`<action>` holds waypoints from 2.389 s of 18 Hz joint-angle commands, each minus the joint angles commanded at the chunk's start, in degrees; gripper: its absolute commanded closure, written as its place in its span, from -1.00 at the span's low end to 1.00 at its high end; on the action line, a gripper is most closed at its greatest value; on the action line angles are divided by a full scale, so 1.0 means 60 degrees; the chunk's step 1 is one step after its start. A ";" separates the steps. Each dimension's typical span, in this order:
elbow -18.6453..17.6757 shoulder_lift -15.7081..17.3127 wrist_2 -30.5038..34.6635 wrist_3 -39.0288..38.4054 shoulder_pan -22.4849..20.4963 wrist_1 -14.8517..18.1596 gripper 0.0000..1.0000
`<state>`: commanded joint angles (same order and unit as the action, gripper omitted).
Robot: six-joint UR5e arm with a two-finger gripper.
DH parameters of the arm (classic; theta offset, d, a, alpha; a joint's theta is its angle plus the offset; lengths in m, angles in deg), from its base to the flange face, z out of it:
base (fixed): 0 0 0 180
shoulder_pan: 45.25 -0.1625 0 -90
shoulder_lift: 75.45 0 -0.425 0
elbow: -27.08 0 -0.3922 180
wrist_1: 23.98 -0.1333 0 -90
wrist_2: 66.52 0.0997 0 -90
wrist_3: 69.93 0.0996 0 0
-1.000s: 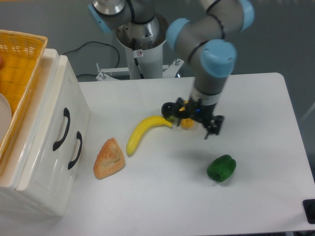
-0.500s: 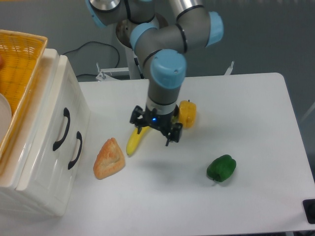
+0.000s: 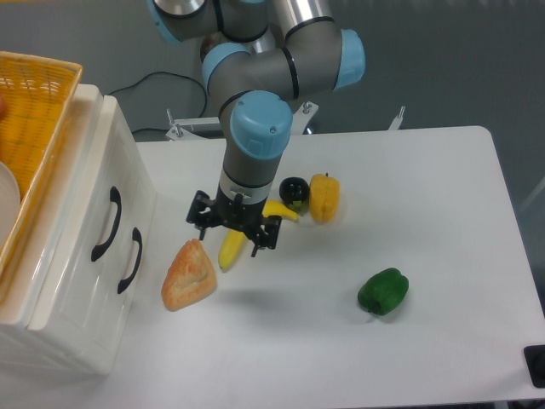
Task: Slide open the top white drawer
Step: 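Swing the gripper over the banana toward the upper drawer's black handle, then lower the gripper onto the upper drawer handle and close on it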
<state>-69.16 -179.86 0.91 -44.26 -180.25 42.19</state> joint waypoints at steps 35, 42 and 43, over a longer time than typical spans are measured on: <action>0.0235 0.0337 -0.1364 -0.1451 0.0776 0.1188 -1.00; 0.0235 0.0279 -0.1408 -0.1407 0.0791 0.1188 -1.00; 0.0235 0.0249 -0.1423 -0.1407 0.0820 0.1173 -1.00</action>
<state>-67.75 -178.36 -7.63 -52.70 -175.33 49.23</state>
